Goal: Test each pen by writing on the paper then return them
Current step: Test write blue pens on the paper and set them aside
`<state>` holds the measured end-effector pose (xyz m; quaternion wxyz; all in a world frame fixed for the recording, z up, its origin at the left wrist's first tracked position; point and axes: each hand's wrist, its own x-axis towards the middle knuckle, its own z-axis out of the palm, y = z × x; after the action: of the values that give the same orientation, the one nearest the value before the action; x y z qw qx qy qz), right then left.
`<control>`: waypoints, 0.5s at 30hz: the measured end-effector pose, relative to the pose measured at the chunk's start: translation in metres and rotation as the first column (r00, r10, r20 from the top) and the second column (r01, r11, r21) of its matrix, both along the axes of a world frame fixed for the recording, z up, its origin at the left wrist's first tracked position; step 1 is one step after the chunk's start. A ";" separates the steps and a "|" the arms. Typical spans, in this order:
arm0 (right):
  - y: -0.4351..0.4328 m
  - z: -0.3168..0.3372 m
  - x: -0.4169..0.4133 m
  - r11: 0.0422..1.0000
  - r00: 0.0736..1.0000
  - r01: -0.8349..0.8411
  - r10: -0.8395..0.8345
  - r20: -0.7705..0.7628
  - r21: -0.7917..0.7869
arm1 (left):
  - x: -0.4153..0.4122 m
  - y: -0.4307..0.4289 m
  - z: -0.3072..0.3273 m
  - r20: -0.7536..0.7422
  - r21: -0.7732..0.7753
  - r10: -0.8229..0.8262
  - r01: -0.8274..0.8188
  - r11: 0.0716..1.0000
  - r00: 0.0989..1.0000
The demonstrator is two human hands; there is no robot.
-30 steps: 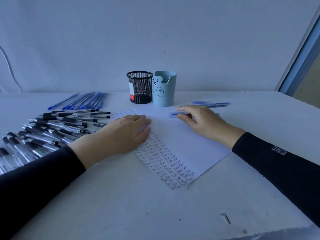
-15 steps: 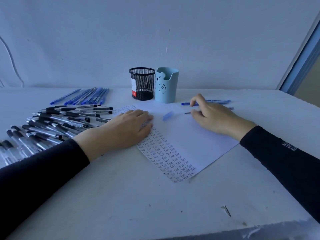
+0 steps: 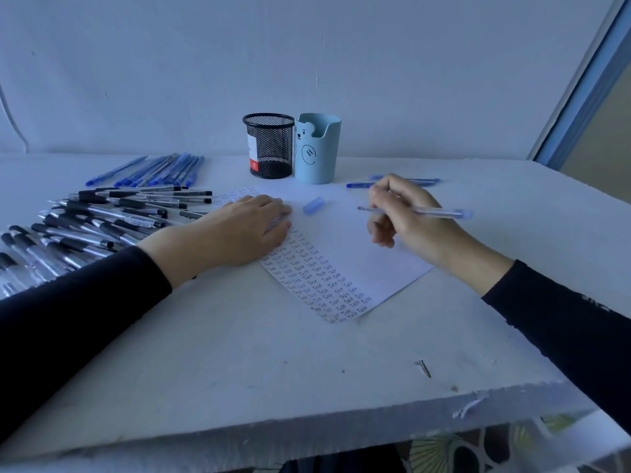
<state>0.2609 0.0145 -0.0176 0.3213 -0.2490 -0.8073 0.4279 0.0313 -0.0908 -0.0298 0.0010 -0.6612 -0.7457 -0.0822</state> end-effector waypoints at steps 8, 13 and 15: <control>-0.039 -0.002 0.026 0.975 0.990 -0.133 0.140 0.027 -0.179 | -0.001 0.002 -0.001 0.005 0.004 -0.008 0.008 1.000 1.000; -0.049 -0.010 0.021 0.994 0.998 -0.022 0.029 0.060 -0.111 | -0.001 0.001 -0.002 0.009 0.013 -0.006 0.006 1.000 1.000; -0.052 -0.011 0.018 0.999 0.997 -0.003 0.008 0.080 -0.054 | -0.002 0.002 -0.002 0.012 0.018 -0.007 0.006 1.000 1.000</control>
<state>0.2792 -0.0373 -0.0285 0.2805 -0.2723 -0.8084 0.4401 0.0296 -0.0891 -0.0319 0.0020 -0.6630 -0.7428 -0.0930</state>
